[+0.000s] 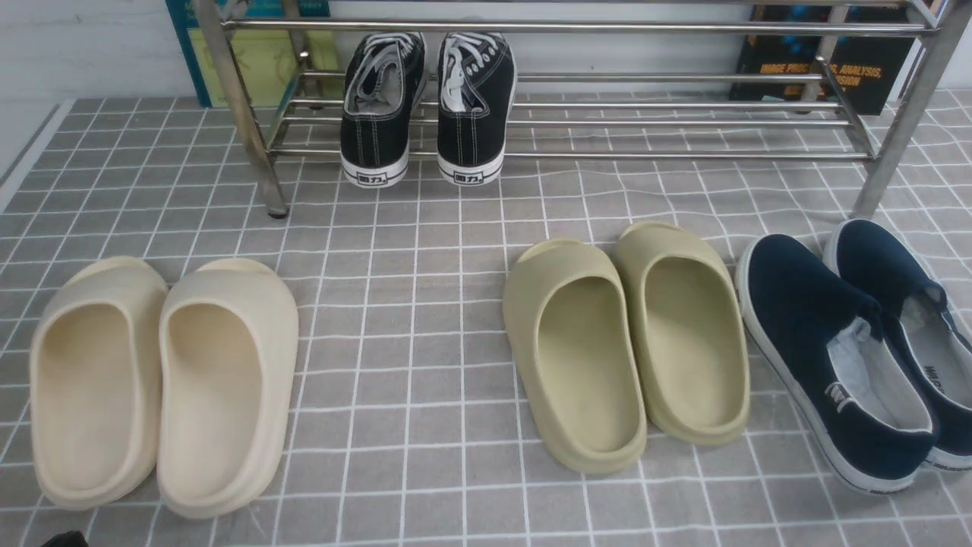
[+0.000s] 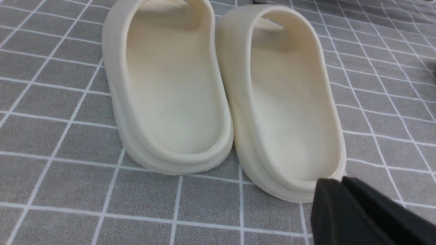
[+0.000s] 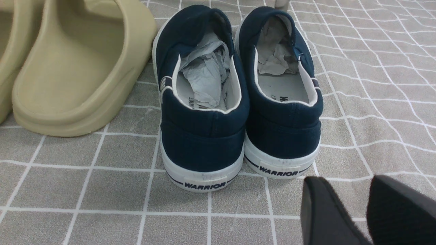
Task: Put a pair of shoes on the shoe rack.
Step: Use the right arm to grab the shoe closest to it
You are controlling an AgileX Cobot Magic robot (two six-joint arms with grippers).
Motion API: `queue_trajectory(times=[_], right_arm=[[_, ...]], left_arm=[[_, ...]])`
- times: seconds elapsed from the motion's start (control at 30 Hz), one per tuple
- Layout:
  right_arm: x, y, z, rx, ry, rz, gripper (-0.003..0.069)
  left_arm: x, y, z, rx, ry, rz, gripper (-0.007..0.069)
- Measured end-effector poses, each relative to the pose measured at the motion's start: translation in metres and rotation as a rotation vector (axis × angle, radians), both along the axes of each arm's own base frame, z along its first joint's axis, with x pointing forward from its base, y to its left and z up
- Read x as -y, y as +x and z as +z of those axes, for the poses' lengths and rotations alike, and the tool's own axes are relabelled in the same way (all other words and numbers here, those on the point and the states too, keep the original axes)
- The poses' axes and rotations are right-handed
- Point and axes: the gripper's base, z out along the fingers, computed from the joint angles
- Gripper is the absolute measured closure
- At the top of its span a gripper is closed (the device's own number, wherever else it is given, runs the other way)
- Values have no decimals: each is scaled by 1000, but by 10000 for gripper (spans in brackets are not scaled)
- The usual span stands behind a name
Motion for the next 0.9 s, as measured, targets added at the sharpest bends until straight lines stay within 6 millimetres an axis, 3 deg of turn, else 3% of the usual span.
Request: queue_trajectory(times=[0.9], right_arm=[[1,0,0,-1,-42,-3,419]], left_arm=[[0,0,0,0,0,0,562]])
